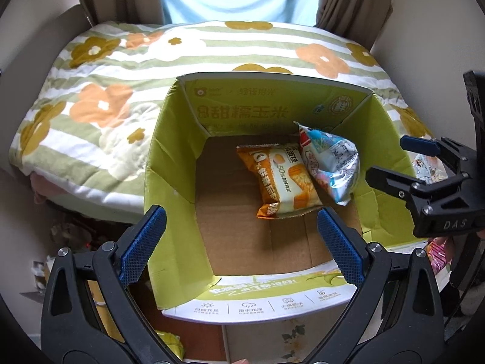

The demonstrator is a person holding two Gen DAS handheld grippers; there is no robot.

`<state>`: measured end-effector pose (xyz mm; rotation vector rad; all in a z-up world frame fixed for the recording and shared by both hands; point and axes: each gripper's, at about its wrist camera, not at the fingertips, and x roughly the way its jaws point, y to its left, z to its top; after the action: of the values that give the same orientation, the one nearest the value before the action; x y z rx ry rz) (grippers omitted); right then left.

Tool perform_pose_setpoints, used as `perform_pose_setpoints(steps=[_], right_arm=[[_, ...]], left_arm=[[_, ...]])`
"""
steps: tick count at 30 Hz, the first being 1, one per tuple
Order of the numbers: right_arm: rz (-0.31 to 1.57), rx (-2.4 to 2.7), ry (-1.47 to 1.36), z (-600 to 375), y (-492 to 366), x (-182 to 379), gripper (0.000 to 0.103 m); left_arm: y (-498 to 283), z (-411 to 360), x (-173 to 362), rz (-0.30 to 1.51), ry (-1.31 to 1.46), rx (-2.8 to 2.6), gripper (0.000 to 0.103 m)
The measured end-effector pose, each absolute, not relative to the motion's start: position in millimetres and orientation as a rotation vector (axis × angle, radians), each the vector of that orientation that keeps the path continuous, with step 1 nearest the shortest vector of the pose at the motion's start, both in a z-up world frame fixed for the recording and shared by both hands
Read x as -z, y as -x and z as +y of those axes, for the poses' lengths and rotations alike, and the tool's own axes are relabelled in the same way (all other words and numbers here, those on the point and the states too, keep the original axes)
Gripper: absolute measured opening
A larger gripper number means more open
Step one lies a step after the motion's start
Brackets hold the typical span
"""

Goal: Organize snacks
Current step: 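Move both tools back over the snack pile on the table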

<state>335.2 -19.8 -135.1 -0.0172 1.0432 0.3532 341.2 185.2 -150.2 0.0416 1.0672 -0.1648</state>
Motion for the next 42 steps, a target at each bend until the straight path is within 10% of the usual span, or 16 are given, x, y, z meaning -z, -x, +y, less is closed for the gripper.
perform_pose_setpoints(steps=[22, 42], right_arm=[[0.916, -0.36, -0.02, -75.8, -260.4, 67.3, 0.103], [0.954, -0.23, -0.11, -293.1, -179.7, 82.7, 0.103]], left_arm=[[-283.8, 142.5, 100.1, 0.944, -0.035, 0.195, 0.099], [-174.7, -114.7, 116.3, 0.941, -0.215, 0.456, 0.099]])
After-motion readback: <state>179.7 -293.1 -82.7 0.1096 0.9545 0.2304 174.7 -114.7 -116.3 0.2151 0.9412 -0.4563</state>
